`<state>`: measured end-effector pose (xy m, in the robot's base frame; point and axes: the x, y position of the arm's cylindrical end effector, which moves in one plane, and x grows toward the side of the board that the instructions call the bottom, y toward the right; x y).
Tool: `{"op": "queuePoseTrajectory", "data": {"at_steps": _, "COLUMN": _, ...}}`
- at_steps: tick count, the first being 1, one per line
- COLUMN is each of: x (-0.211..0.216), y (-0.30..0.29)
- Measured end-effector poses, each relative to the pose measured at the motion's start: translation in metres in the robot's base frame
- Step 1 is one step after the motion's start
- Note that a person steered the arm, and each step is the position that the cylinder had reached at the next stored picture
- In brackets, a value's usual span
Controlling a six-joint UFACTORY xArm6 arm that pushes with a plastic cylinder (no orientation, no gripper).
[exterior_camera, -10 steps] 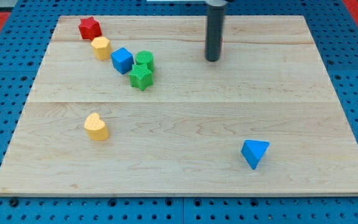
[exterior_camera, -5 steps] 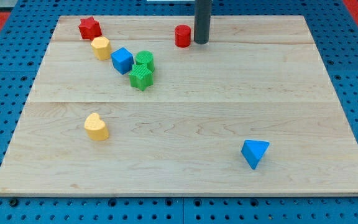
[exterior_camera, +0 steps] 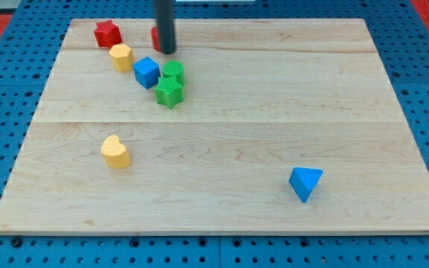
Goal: Push red circle above yellow hexagon
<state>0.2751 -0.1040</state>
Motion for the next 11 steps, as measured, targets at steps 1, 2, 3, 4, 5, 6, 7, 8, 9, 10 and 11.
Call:
{"op": "queuePoseTrajectory", "data": {"at_steps": 1, "x": -0.002, "y": 0.001}}
{"op": "queuePoseTrajectory", "data": {"at_steps": 2, "x": -0.002, "y": 0.009}}
{"op": "queuePoseTrajectory", "data": {"at_steps": 3, "x": -0.024, "y": 0.048}}
{"op": "queuePoseTrajectory", "data": {"at_steps": 4, "x": -0.034, "y": 0.033}}
{"op": "queuePoseTrajectory", "data": {"at_steps": 5, "x": -0.032, "y": 0.025}}
{"op": "queuePoseTrajectory", "data": {"at_steps": 6, "x": -0.032, "y": 0.014}}
{"op": "queuePoseTrajectory", "data": {"at_steps": 7, "x": -0.032, "y": -0.003}}
{"op": "queuePoseTrajectory", "data": {"at_steps": 8, "x": -0.032, "y": -0.016}}
{"op": "queuePoseTrajectory", "data": {"at_steps": 9, "x": -0.032, "y": -0.036}}
{"op": "queuePoseTrajectory", "data": {"at_steps": 10, "x": -0.032, "y": -0.032}}
{"op": "queuePoseTrajectory", "data": {"at_steps": 11, "x": -0.031, "y": 0.025}}
